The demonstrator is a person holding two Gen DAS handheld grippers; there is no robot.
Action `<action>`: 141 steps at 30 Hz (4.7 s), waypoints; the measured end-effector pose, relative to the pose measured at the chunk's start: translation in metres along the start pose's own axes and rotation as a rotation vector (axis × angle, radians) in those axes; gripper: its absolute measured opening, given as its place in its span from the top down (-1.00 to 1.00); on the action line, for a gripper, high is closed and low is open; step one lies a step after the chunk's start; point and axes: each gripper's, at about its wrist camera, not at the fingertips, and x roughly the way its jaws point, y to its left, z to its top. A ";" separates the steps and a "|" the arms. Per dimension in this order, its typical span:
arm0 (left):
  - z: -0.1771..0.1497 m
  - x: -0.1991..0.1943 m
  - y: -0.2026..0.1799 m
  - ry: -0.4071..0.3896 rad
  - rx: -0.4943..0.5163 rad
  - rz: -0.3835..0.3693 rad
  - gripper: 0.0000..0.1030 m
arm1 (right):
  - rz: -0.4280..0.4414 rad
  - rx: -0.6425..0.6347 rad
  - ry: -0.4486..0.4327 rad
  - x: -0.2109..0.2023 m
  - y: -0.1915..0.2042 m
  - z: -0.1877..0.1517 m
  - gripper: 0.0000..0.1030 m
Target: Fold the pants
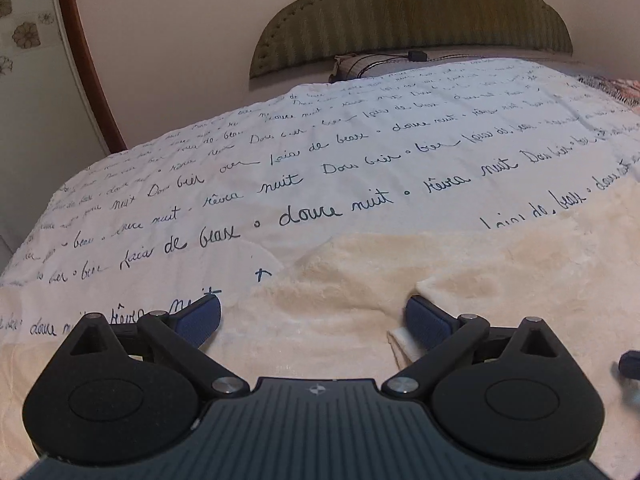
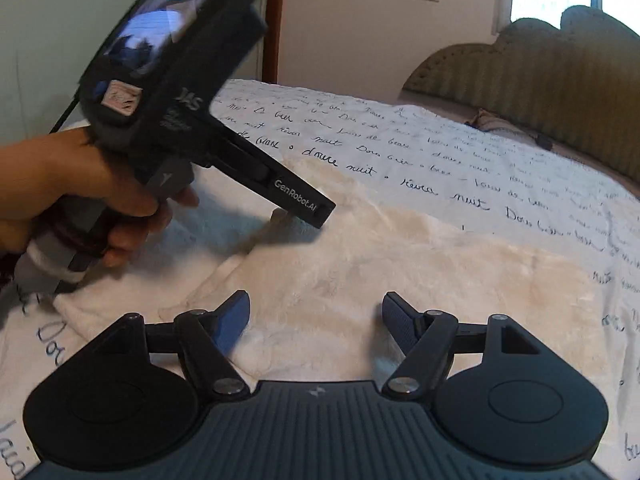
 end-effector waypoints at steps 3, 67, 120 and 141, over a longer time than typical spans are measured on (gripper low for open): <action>0.000 -0.011 0.008 -0.039 -0.059 0.021 -0.95 | 0.064 0.006 0.030 -0.010 -0.009 -0.001 -0.42; -0.043 -0.070 -0.042 -0.034 -0.044 -0.233 -0.99 | -0.445 0.138 -0.106 -0.128 -0.095 -0.063 -0.96; -0.138 -0.160 0.258 0.004 -0.689 -0.001 -0.99 | 0.224 -0.345 -0.174 -0.021 0.152 0.043 0.19; -0.156 -0.088 0.284 0.103 -1.057 -0.523 -0.98 | 0.038 -0.593 -0.272 0.019 0.233 0.049 -0.42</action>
